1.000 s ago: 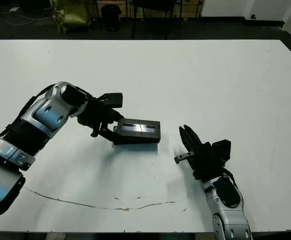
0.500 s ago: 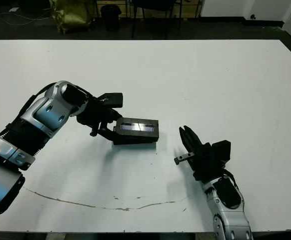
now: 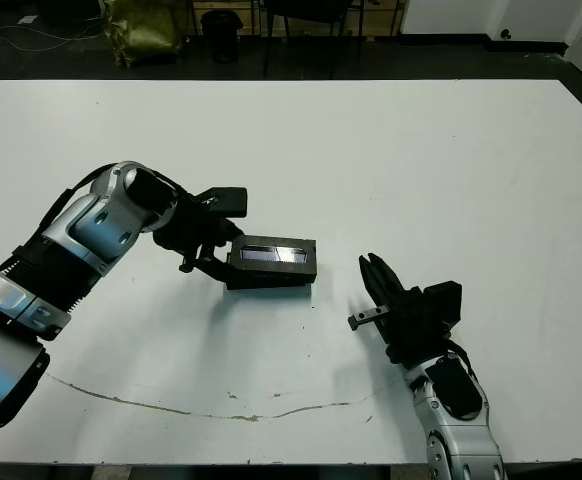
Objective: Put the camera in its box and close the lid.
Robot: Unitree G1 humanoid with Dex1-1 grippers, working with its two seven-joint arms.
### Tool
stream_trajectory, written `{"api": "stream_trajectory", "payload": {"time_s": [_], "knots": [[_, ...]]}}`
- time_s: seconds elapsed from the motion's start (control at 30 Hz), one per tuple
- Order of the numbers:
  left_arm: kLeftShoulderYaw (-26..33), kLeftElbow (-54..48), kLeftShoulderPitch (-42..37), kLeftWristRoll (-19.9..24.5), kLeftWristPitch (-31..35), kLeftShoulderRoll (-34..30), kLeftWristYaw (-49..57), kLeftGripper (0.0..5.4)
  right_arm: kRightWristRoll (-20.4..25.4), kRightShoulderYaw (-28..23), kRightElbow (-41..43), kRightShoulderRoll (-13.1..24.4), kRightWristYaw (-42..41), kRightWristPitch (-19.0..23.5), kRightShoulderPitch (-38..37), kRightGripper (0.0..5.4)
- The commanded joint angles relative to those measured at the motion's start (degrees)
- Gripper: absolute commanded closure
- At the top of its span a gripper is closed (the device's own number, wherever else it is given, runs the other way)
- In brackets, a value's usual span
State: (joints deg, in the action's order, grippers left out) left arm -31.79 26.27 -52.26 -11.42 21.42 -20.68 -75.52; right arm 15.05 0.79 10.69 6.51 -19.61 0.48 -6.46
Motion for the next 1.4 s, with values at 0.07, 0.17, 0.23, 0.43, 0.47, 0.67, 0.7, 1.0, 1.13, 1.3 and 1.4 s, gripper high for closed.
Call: {"api": "stream_trajectory", "payload": {"time_s": [0.07, 0.17, 0.23, 0.43, 0.47, 0.67, 0.7, 1.0, 1.13, 1.3, 1.4], "knots": [[-0.98, 1.05, -0.39, -1.84, 1.01, -1.49, 0.21, 2.97, -0.05, -0.2, -1.42, 0.31, -0.67, -0.76, 0.03, 5.4], [-1.11, 1.2, -0.62, -1.85, 1.01, -1.55, 0.1, 2.97, 0.76, -0.35, -2.18, -0.05, -1.19, -1.29, 0.23, 5.4], [-1.47, 0.82, -0.67, -2.38, 0.43, -1.81, 0.37, 2.97, 0.75, -0.3, -2.25, 0.1, -1.32, -1.48, 0.22, 5.4], [-1.43, 0.7, -0.47, -2.49, 1.36, -2.02, 0.72, 2.97, 0.09, -0.11, -0.51, 0.41, -0.23, 0.19, -0.45, 5.4], [-1.37, 0.76, -0.45, -2.45, 1.17, -2.08, 0.73, 2.97, -0.01, -0.07, -0.42, 0.36, -0.12, 0.2, -0.52, 5.4], [-1.29, 1.75, -1.13, -1.94, 4.34, -1.68, -0.1, 2.97, -0.15, 0.07, 0.45, 0.15, 0.43, 0.95, -0.87, 5.4], [-1.44, 1.84, -1.28, -1.97, 4.3, -1.7, -0.31, 2.97, 0.12, 0.0, 0.37, 0.04, 0.33, 0.92, -0.88, 5.4], [-1.63, 2.61, -2.12, -1.63, 8.37, -1.34, -1.77, 2.97, 0.48, -0.19, -0.06, 0.08, 0.12, 0.71, -0.8, 5.4], [-2.17, 1.8, -2.0, -2.17, 9.24, -1.68, -1.55, 2.97, 0.37, -0.04, 0.38, 0.02, 0.57, 1.24, -0.94, 5.4], [-3.04, 1.36, -2.14, -2.77, 8.96, -2.16, -1.74, 2.97, -0.14, 0.18, 1.17, 0.18, 1.29, 2.17, -1.12, 5.4], [-3.53, 1.36, -2.35, -2.89, 8.97, -2.38, -1.98, 2.97, 0.13, 0.14, 0.64, 0.2, 0.62, 1.24, -1.02, 5.4]]}}
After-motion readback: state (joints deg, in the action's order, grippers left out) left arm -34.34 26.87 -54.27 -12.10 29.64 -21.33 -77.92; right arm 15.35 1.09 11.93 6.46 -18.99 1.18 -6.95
